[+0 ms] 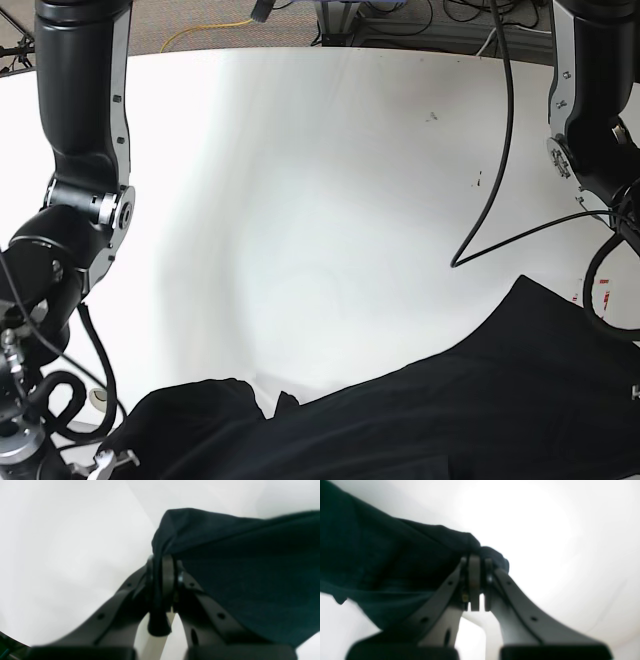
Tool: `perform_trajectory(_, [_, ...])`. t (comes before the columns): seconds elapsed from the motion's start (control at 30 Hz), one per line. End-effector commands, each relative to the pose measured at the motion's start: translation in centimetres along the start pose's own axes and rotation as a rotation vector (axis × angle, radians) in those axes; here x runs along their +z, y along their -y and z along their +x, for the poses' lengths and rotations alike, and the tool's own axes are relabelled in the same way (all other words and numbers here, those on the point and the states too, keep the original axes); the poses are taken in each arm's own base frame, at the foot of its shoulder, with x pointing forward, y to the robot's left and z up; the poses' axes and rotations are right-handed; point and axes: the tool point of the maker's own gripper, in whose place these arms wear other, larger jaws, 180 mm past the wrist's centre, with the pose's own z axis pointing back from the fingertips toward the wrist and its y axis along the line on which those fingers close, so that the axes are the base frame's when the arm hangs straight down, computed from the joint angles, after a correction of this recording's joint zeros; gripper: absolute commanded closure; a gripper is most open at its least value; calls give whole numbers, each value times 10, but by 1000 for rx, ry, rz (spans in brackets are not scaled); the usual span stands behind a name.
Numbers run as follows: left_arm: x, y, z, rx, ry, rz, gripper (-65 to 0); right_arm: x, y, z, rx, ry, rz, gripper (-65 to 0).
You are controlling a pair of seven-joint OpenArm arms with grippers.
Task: Fold the T-shirt properly
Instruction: 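Lift the shirt with both grippers and pull it toward the robot, then lay the shirt flat by dragging both grippers away, then release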
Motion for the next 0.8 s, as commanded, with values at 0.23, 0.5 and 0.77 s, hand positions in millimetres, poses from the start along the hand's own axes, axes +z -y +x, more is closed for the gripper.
perform_trajectory(0.23, [9, 46, -73, -196, -141, -120, 0, 26, -72, -88, -37, -141, 89, 0])
perform_trajectory(0.5, [36, 89, -171, -293, -351, -257, 0, 56, -126, -183, -188, -356, 176, 0])
perform_trajectory(0.77, [83, 115, -256, -303, -549, -381, 0, 100, -176, -252, -320, -543, 237, 0])
